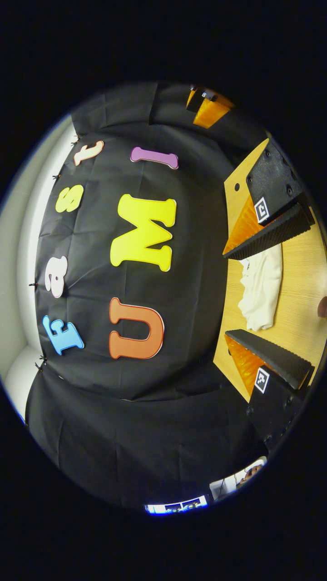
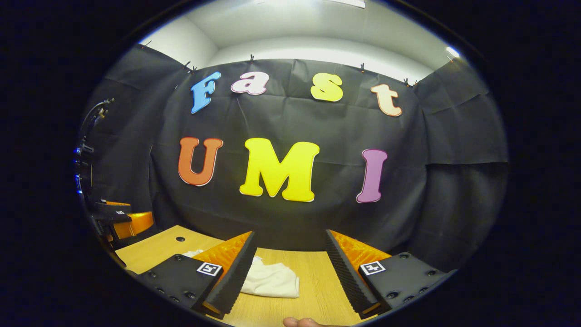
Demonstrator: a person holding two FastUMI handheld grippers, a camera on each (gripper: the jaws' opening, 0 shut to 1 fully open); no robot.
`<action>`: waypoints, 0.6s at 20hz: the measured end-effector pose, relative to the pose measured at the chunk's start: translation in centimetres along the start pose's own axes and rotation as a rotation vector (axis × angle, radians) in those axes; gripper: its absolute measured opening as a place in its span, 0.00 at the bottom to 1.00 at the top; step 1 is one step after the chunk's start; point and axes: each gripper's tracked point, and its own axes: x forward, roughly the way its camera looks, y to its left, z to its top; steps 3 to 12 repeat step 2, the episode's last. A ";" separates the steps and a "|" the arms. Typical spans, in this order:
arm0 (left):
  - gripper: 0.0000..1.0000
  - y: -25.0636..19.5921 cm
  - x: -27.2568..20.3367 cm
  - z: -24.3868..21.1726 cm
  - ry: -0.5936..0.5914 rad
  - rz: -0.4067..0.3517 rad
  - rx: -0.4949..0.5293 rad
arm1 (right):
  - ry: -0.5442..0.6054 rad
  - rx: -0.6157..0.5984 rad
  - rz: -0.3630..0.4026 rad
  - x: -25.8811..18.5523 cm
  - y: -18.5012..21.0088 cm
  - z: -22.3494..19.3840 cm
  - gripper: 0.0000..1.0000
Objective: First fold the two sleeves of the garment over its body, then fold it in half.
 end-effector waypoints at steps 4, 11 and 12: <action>0.98 0.0 -0.5 0.4 -0.030 0.001 0.041 | -0.022 -0.015 0.005 -1.1 -0.6 -0.2 0.94; 0.98 0.0 -0.5 0.4 -0.030 0.001 0.041 | -0.022 -0.015 0.005 -1.1 -0.6 -0.2 0.94; 0.98 0.0 -0.5 0.4 -0.030 0.001 0.041 | -0.022 -0.015 0.005 -1.1 -0.6 -0.2 0.94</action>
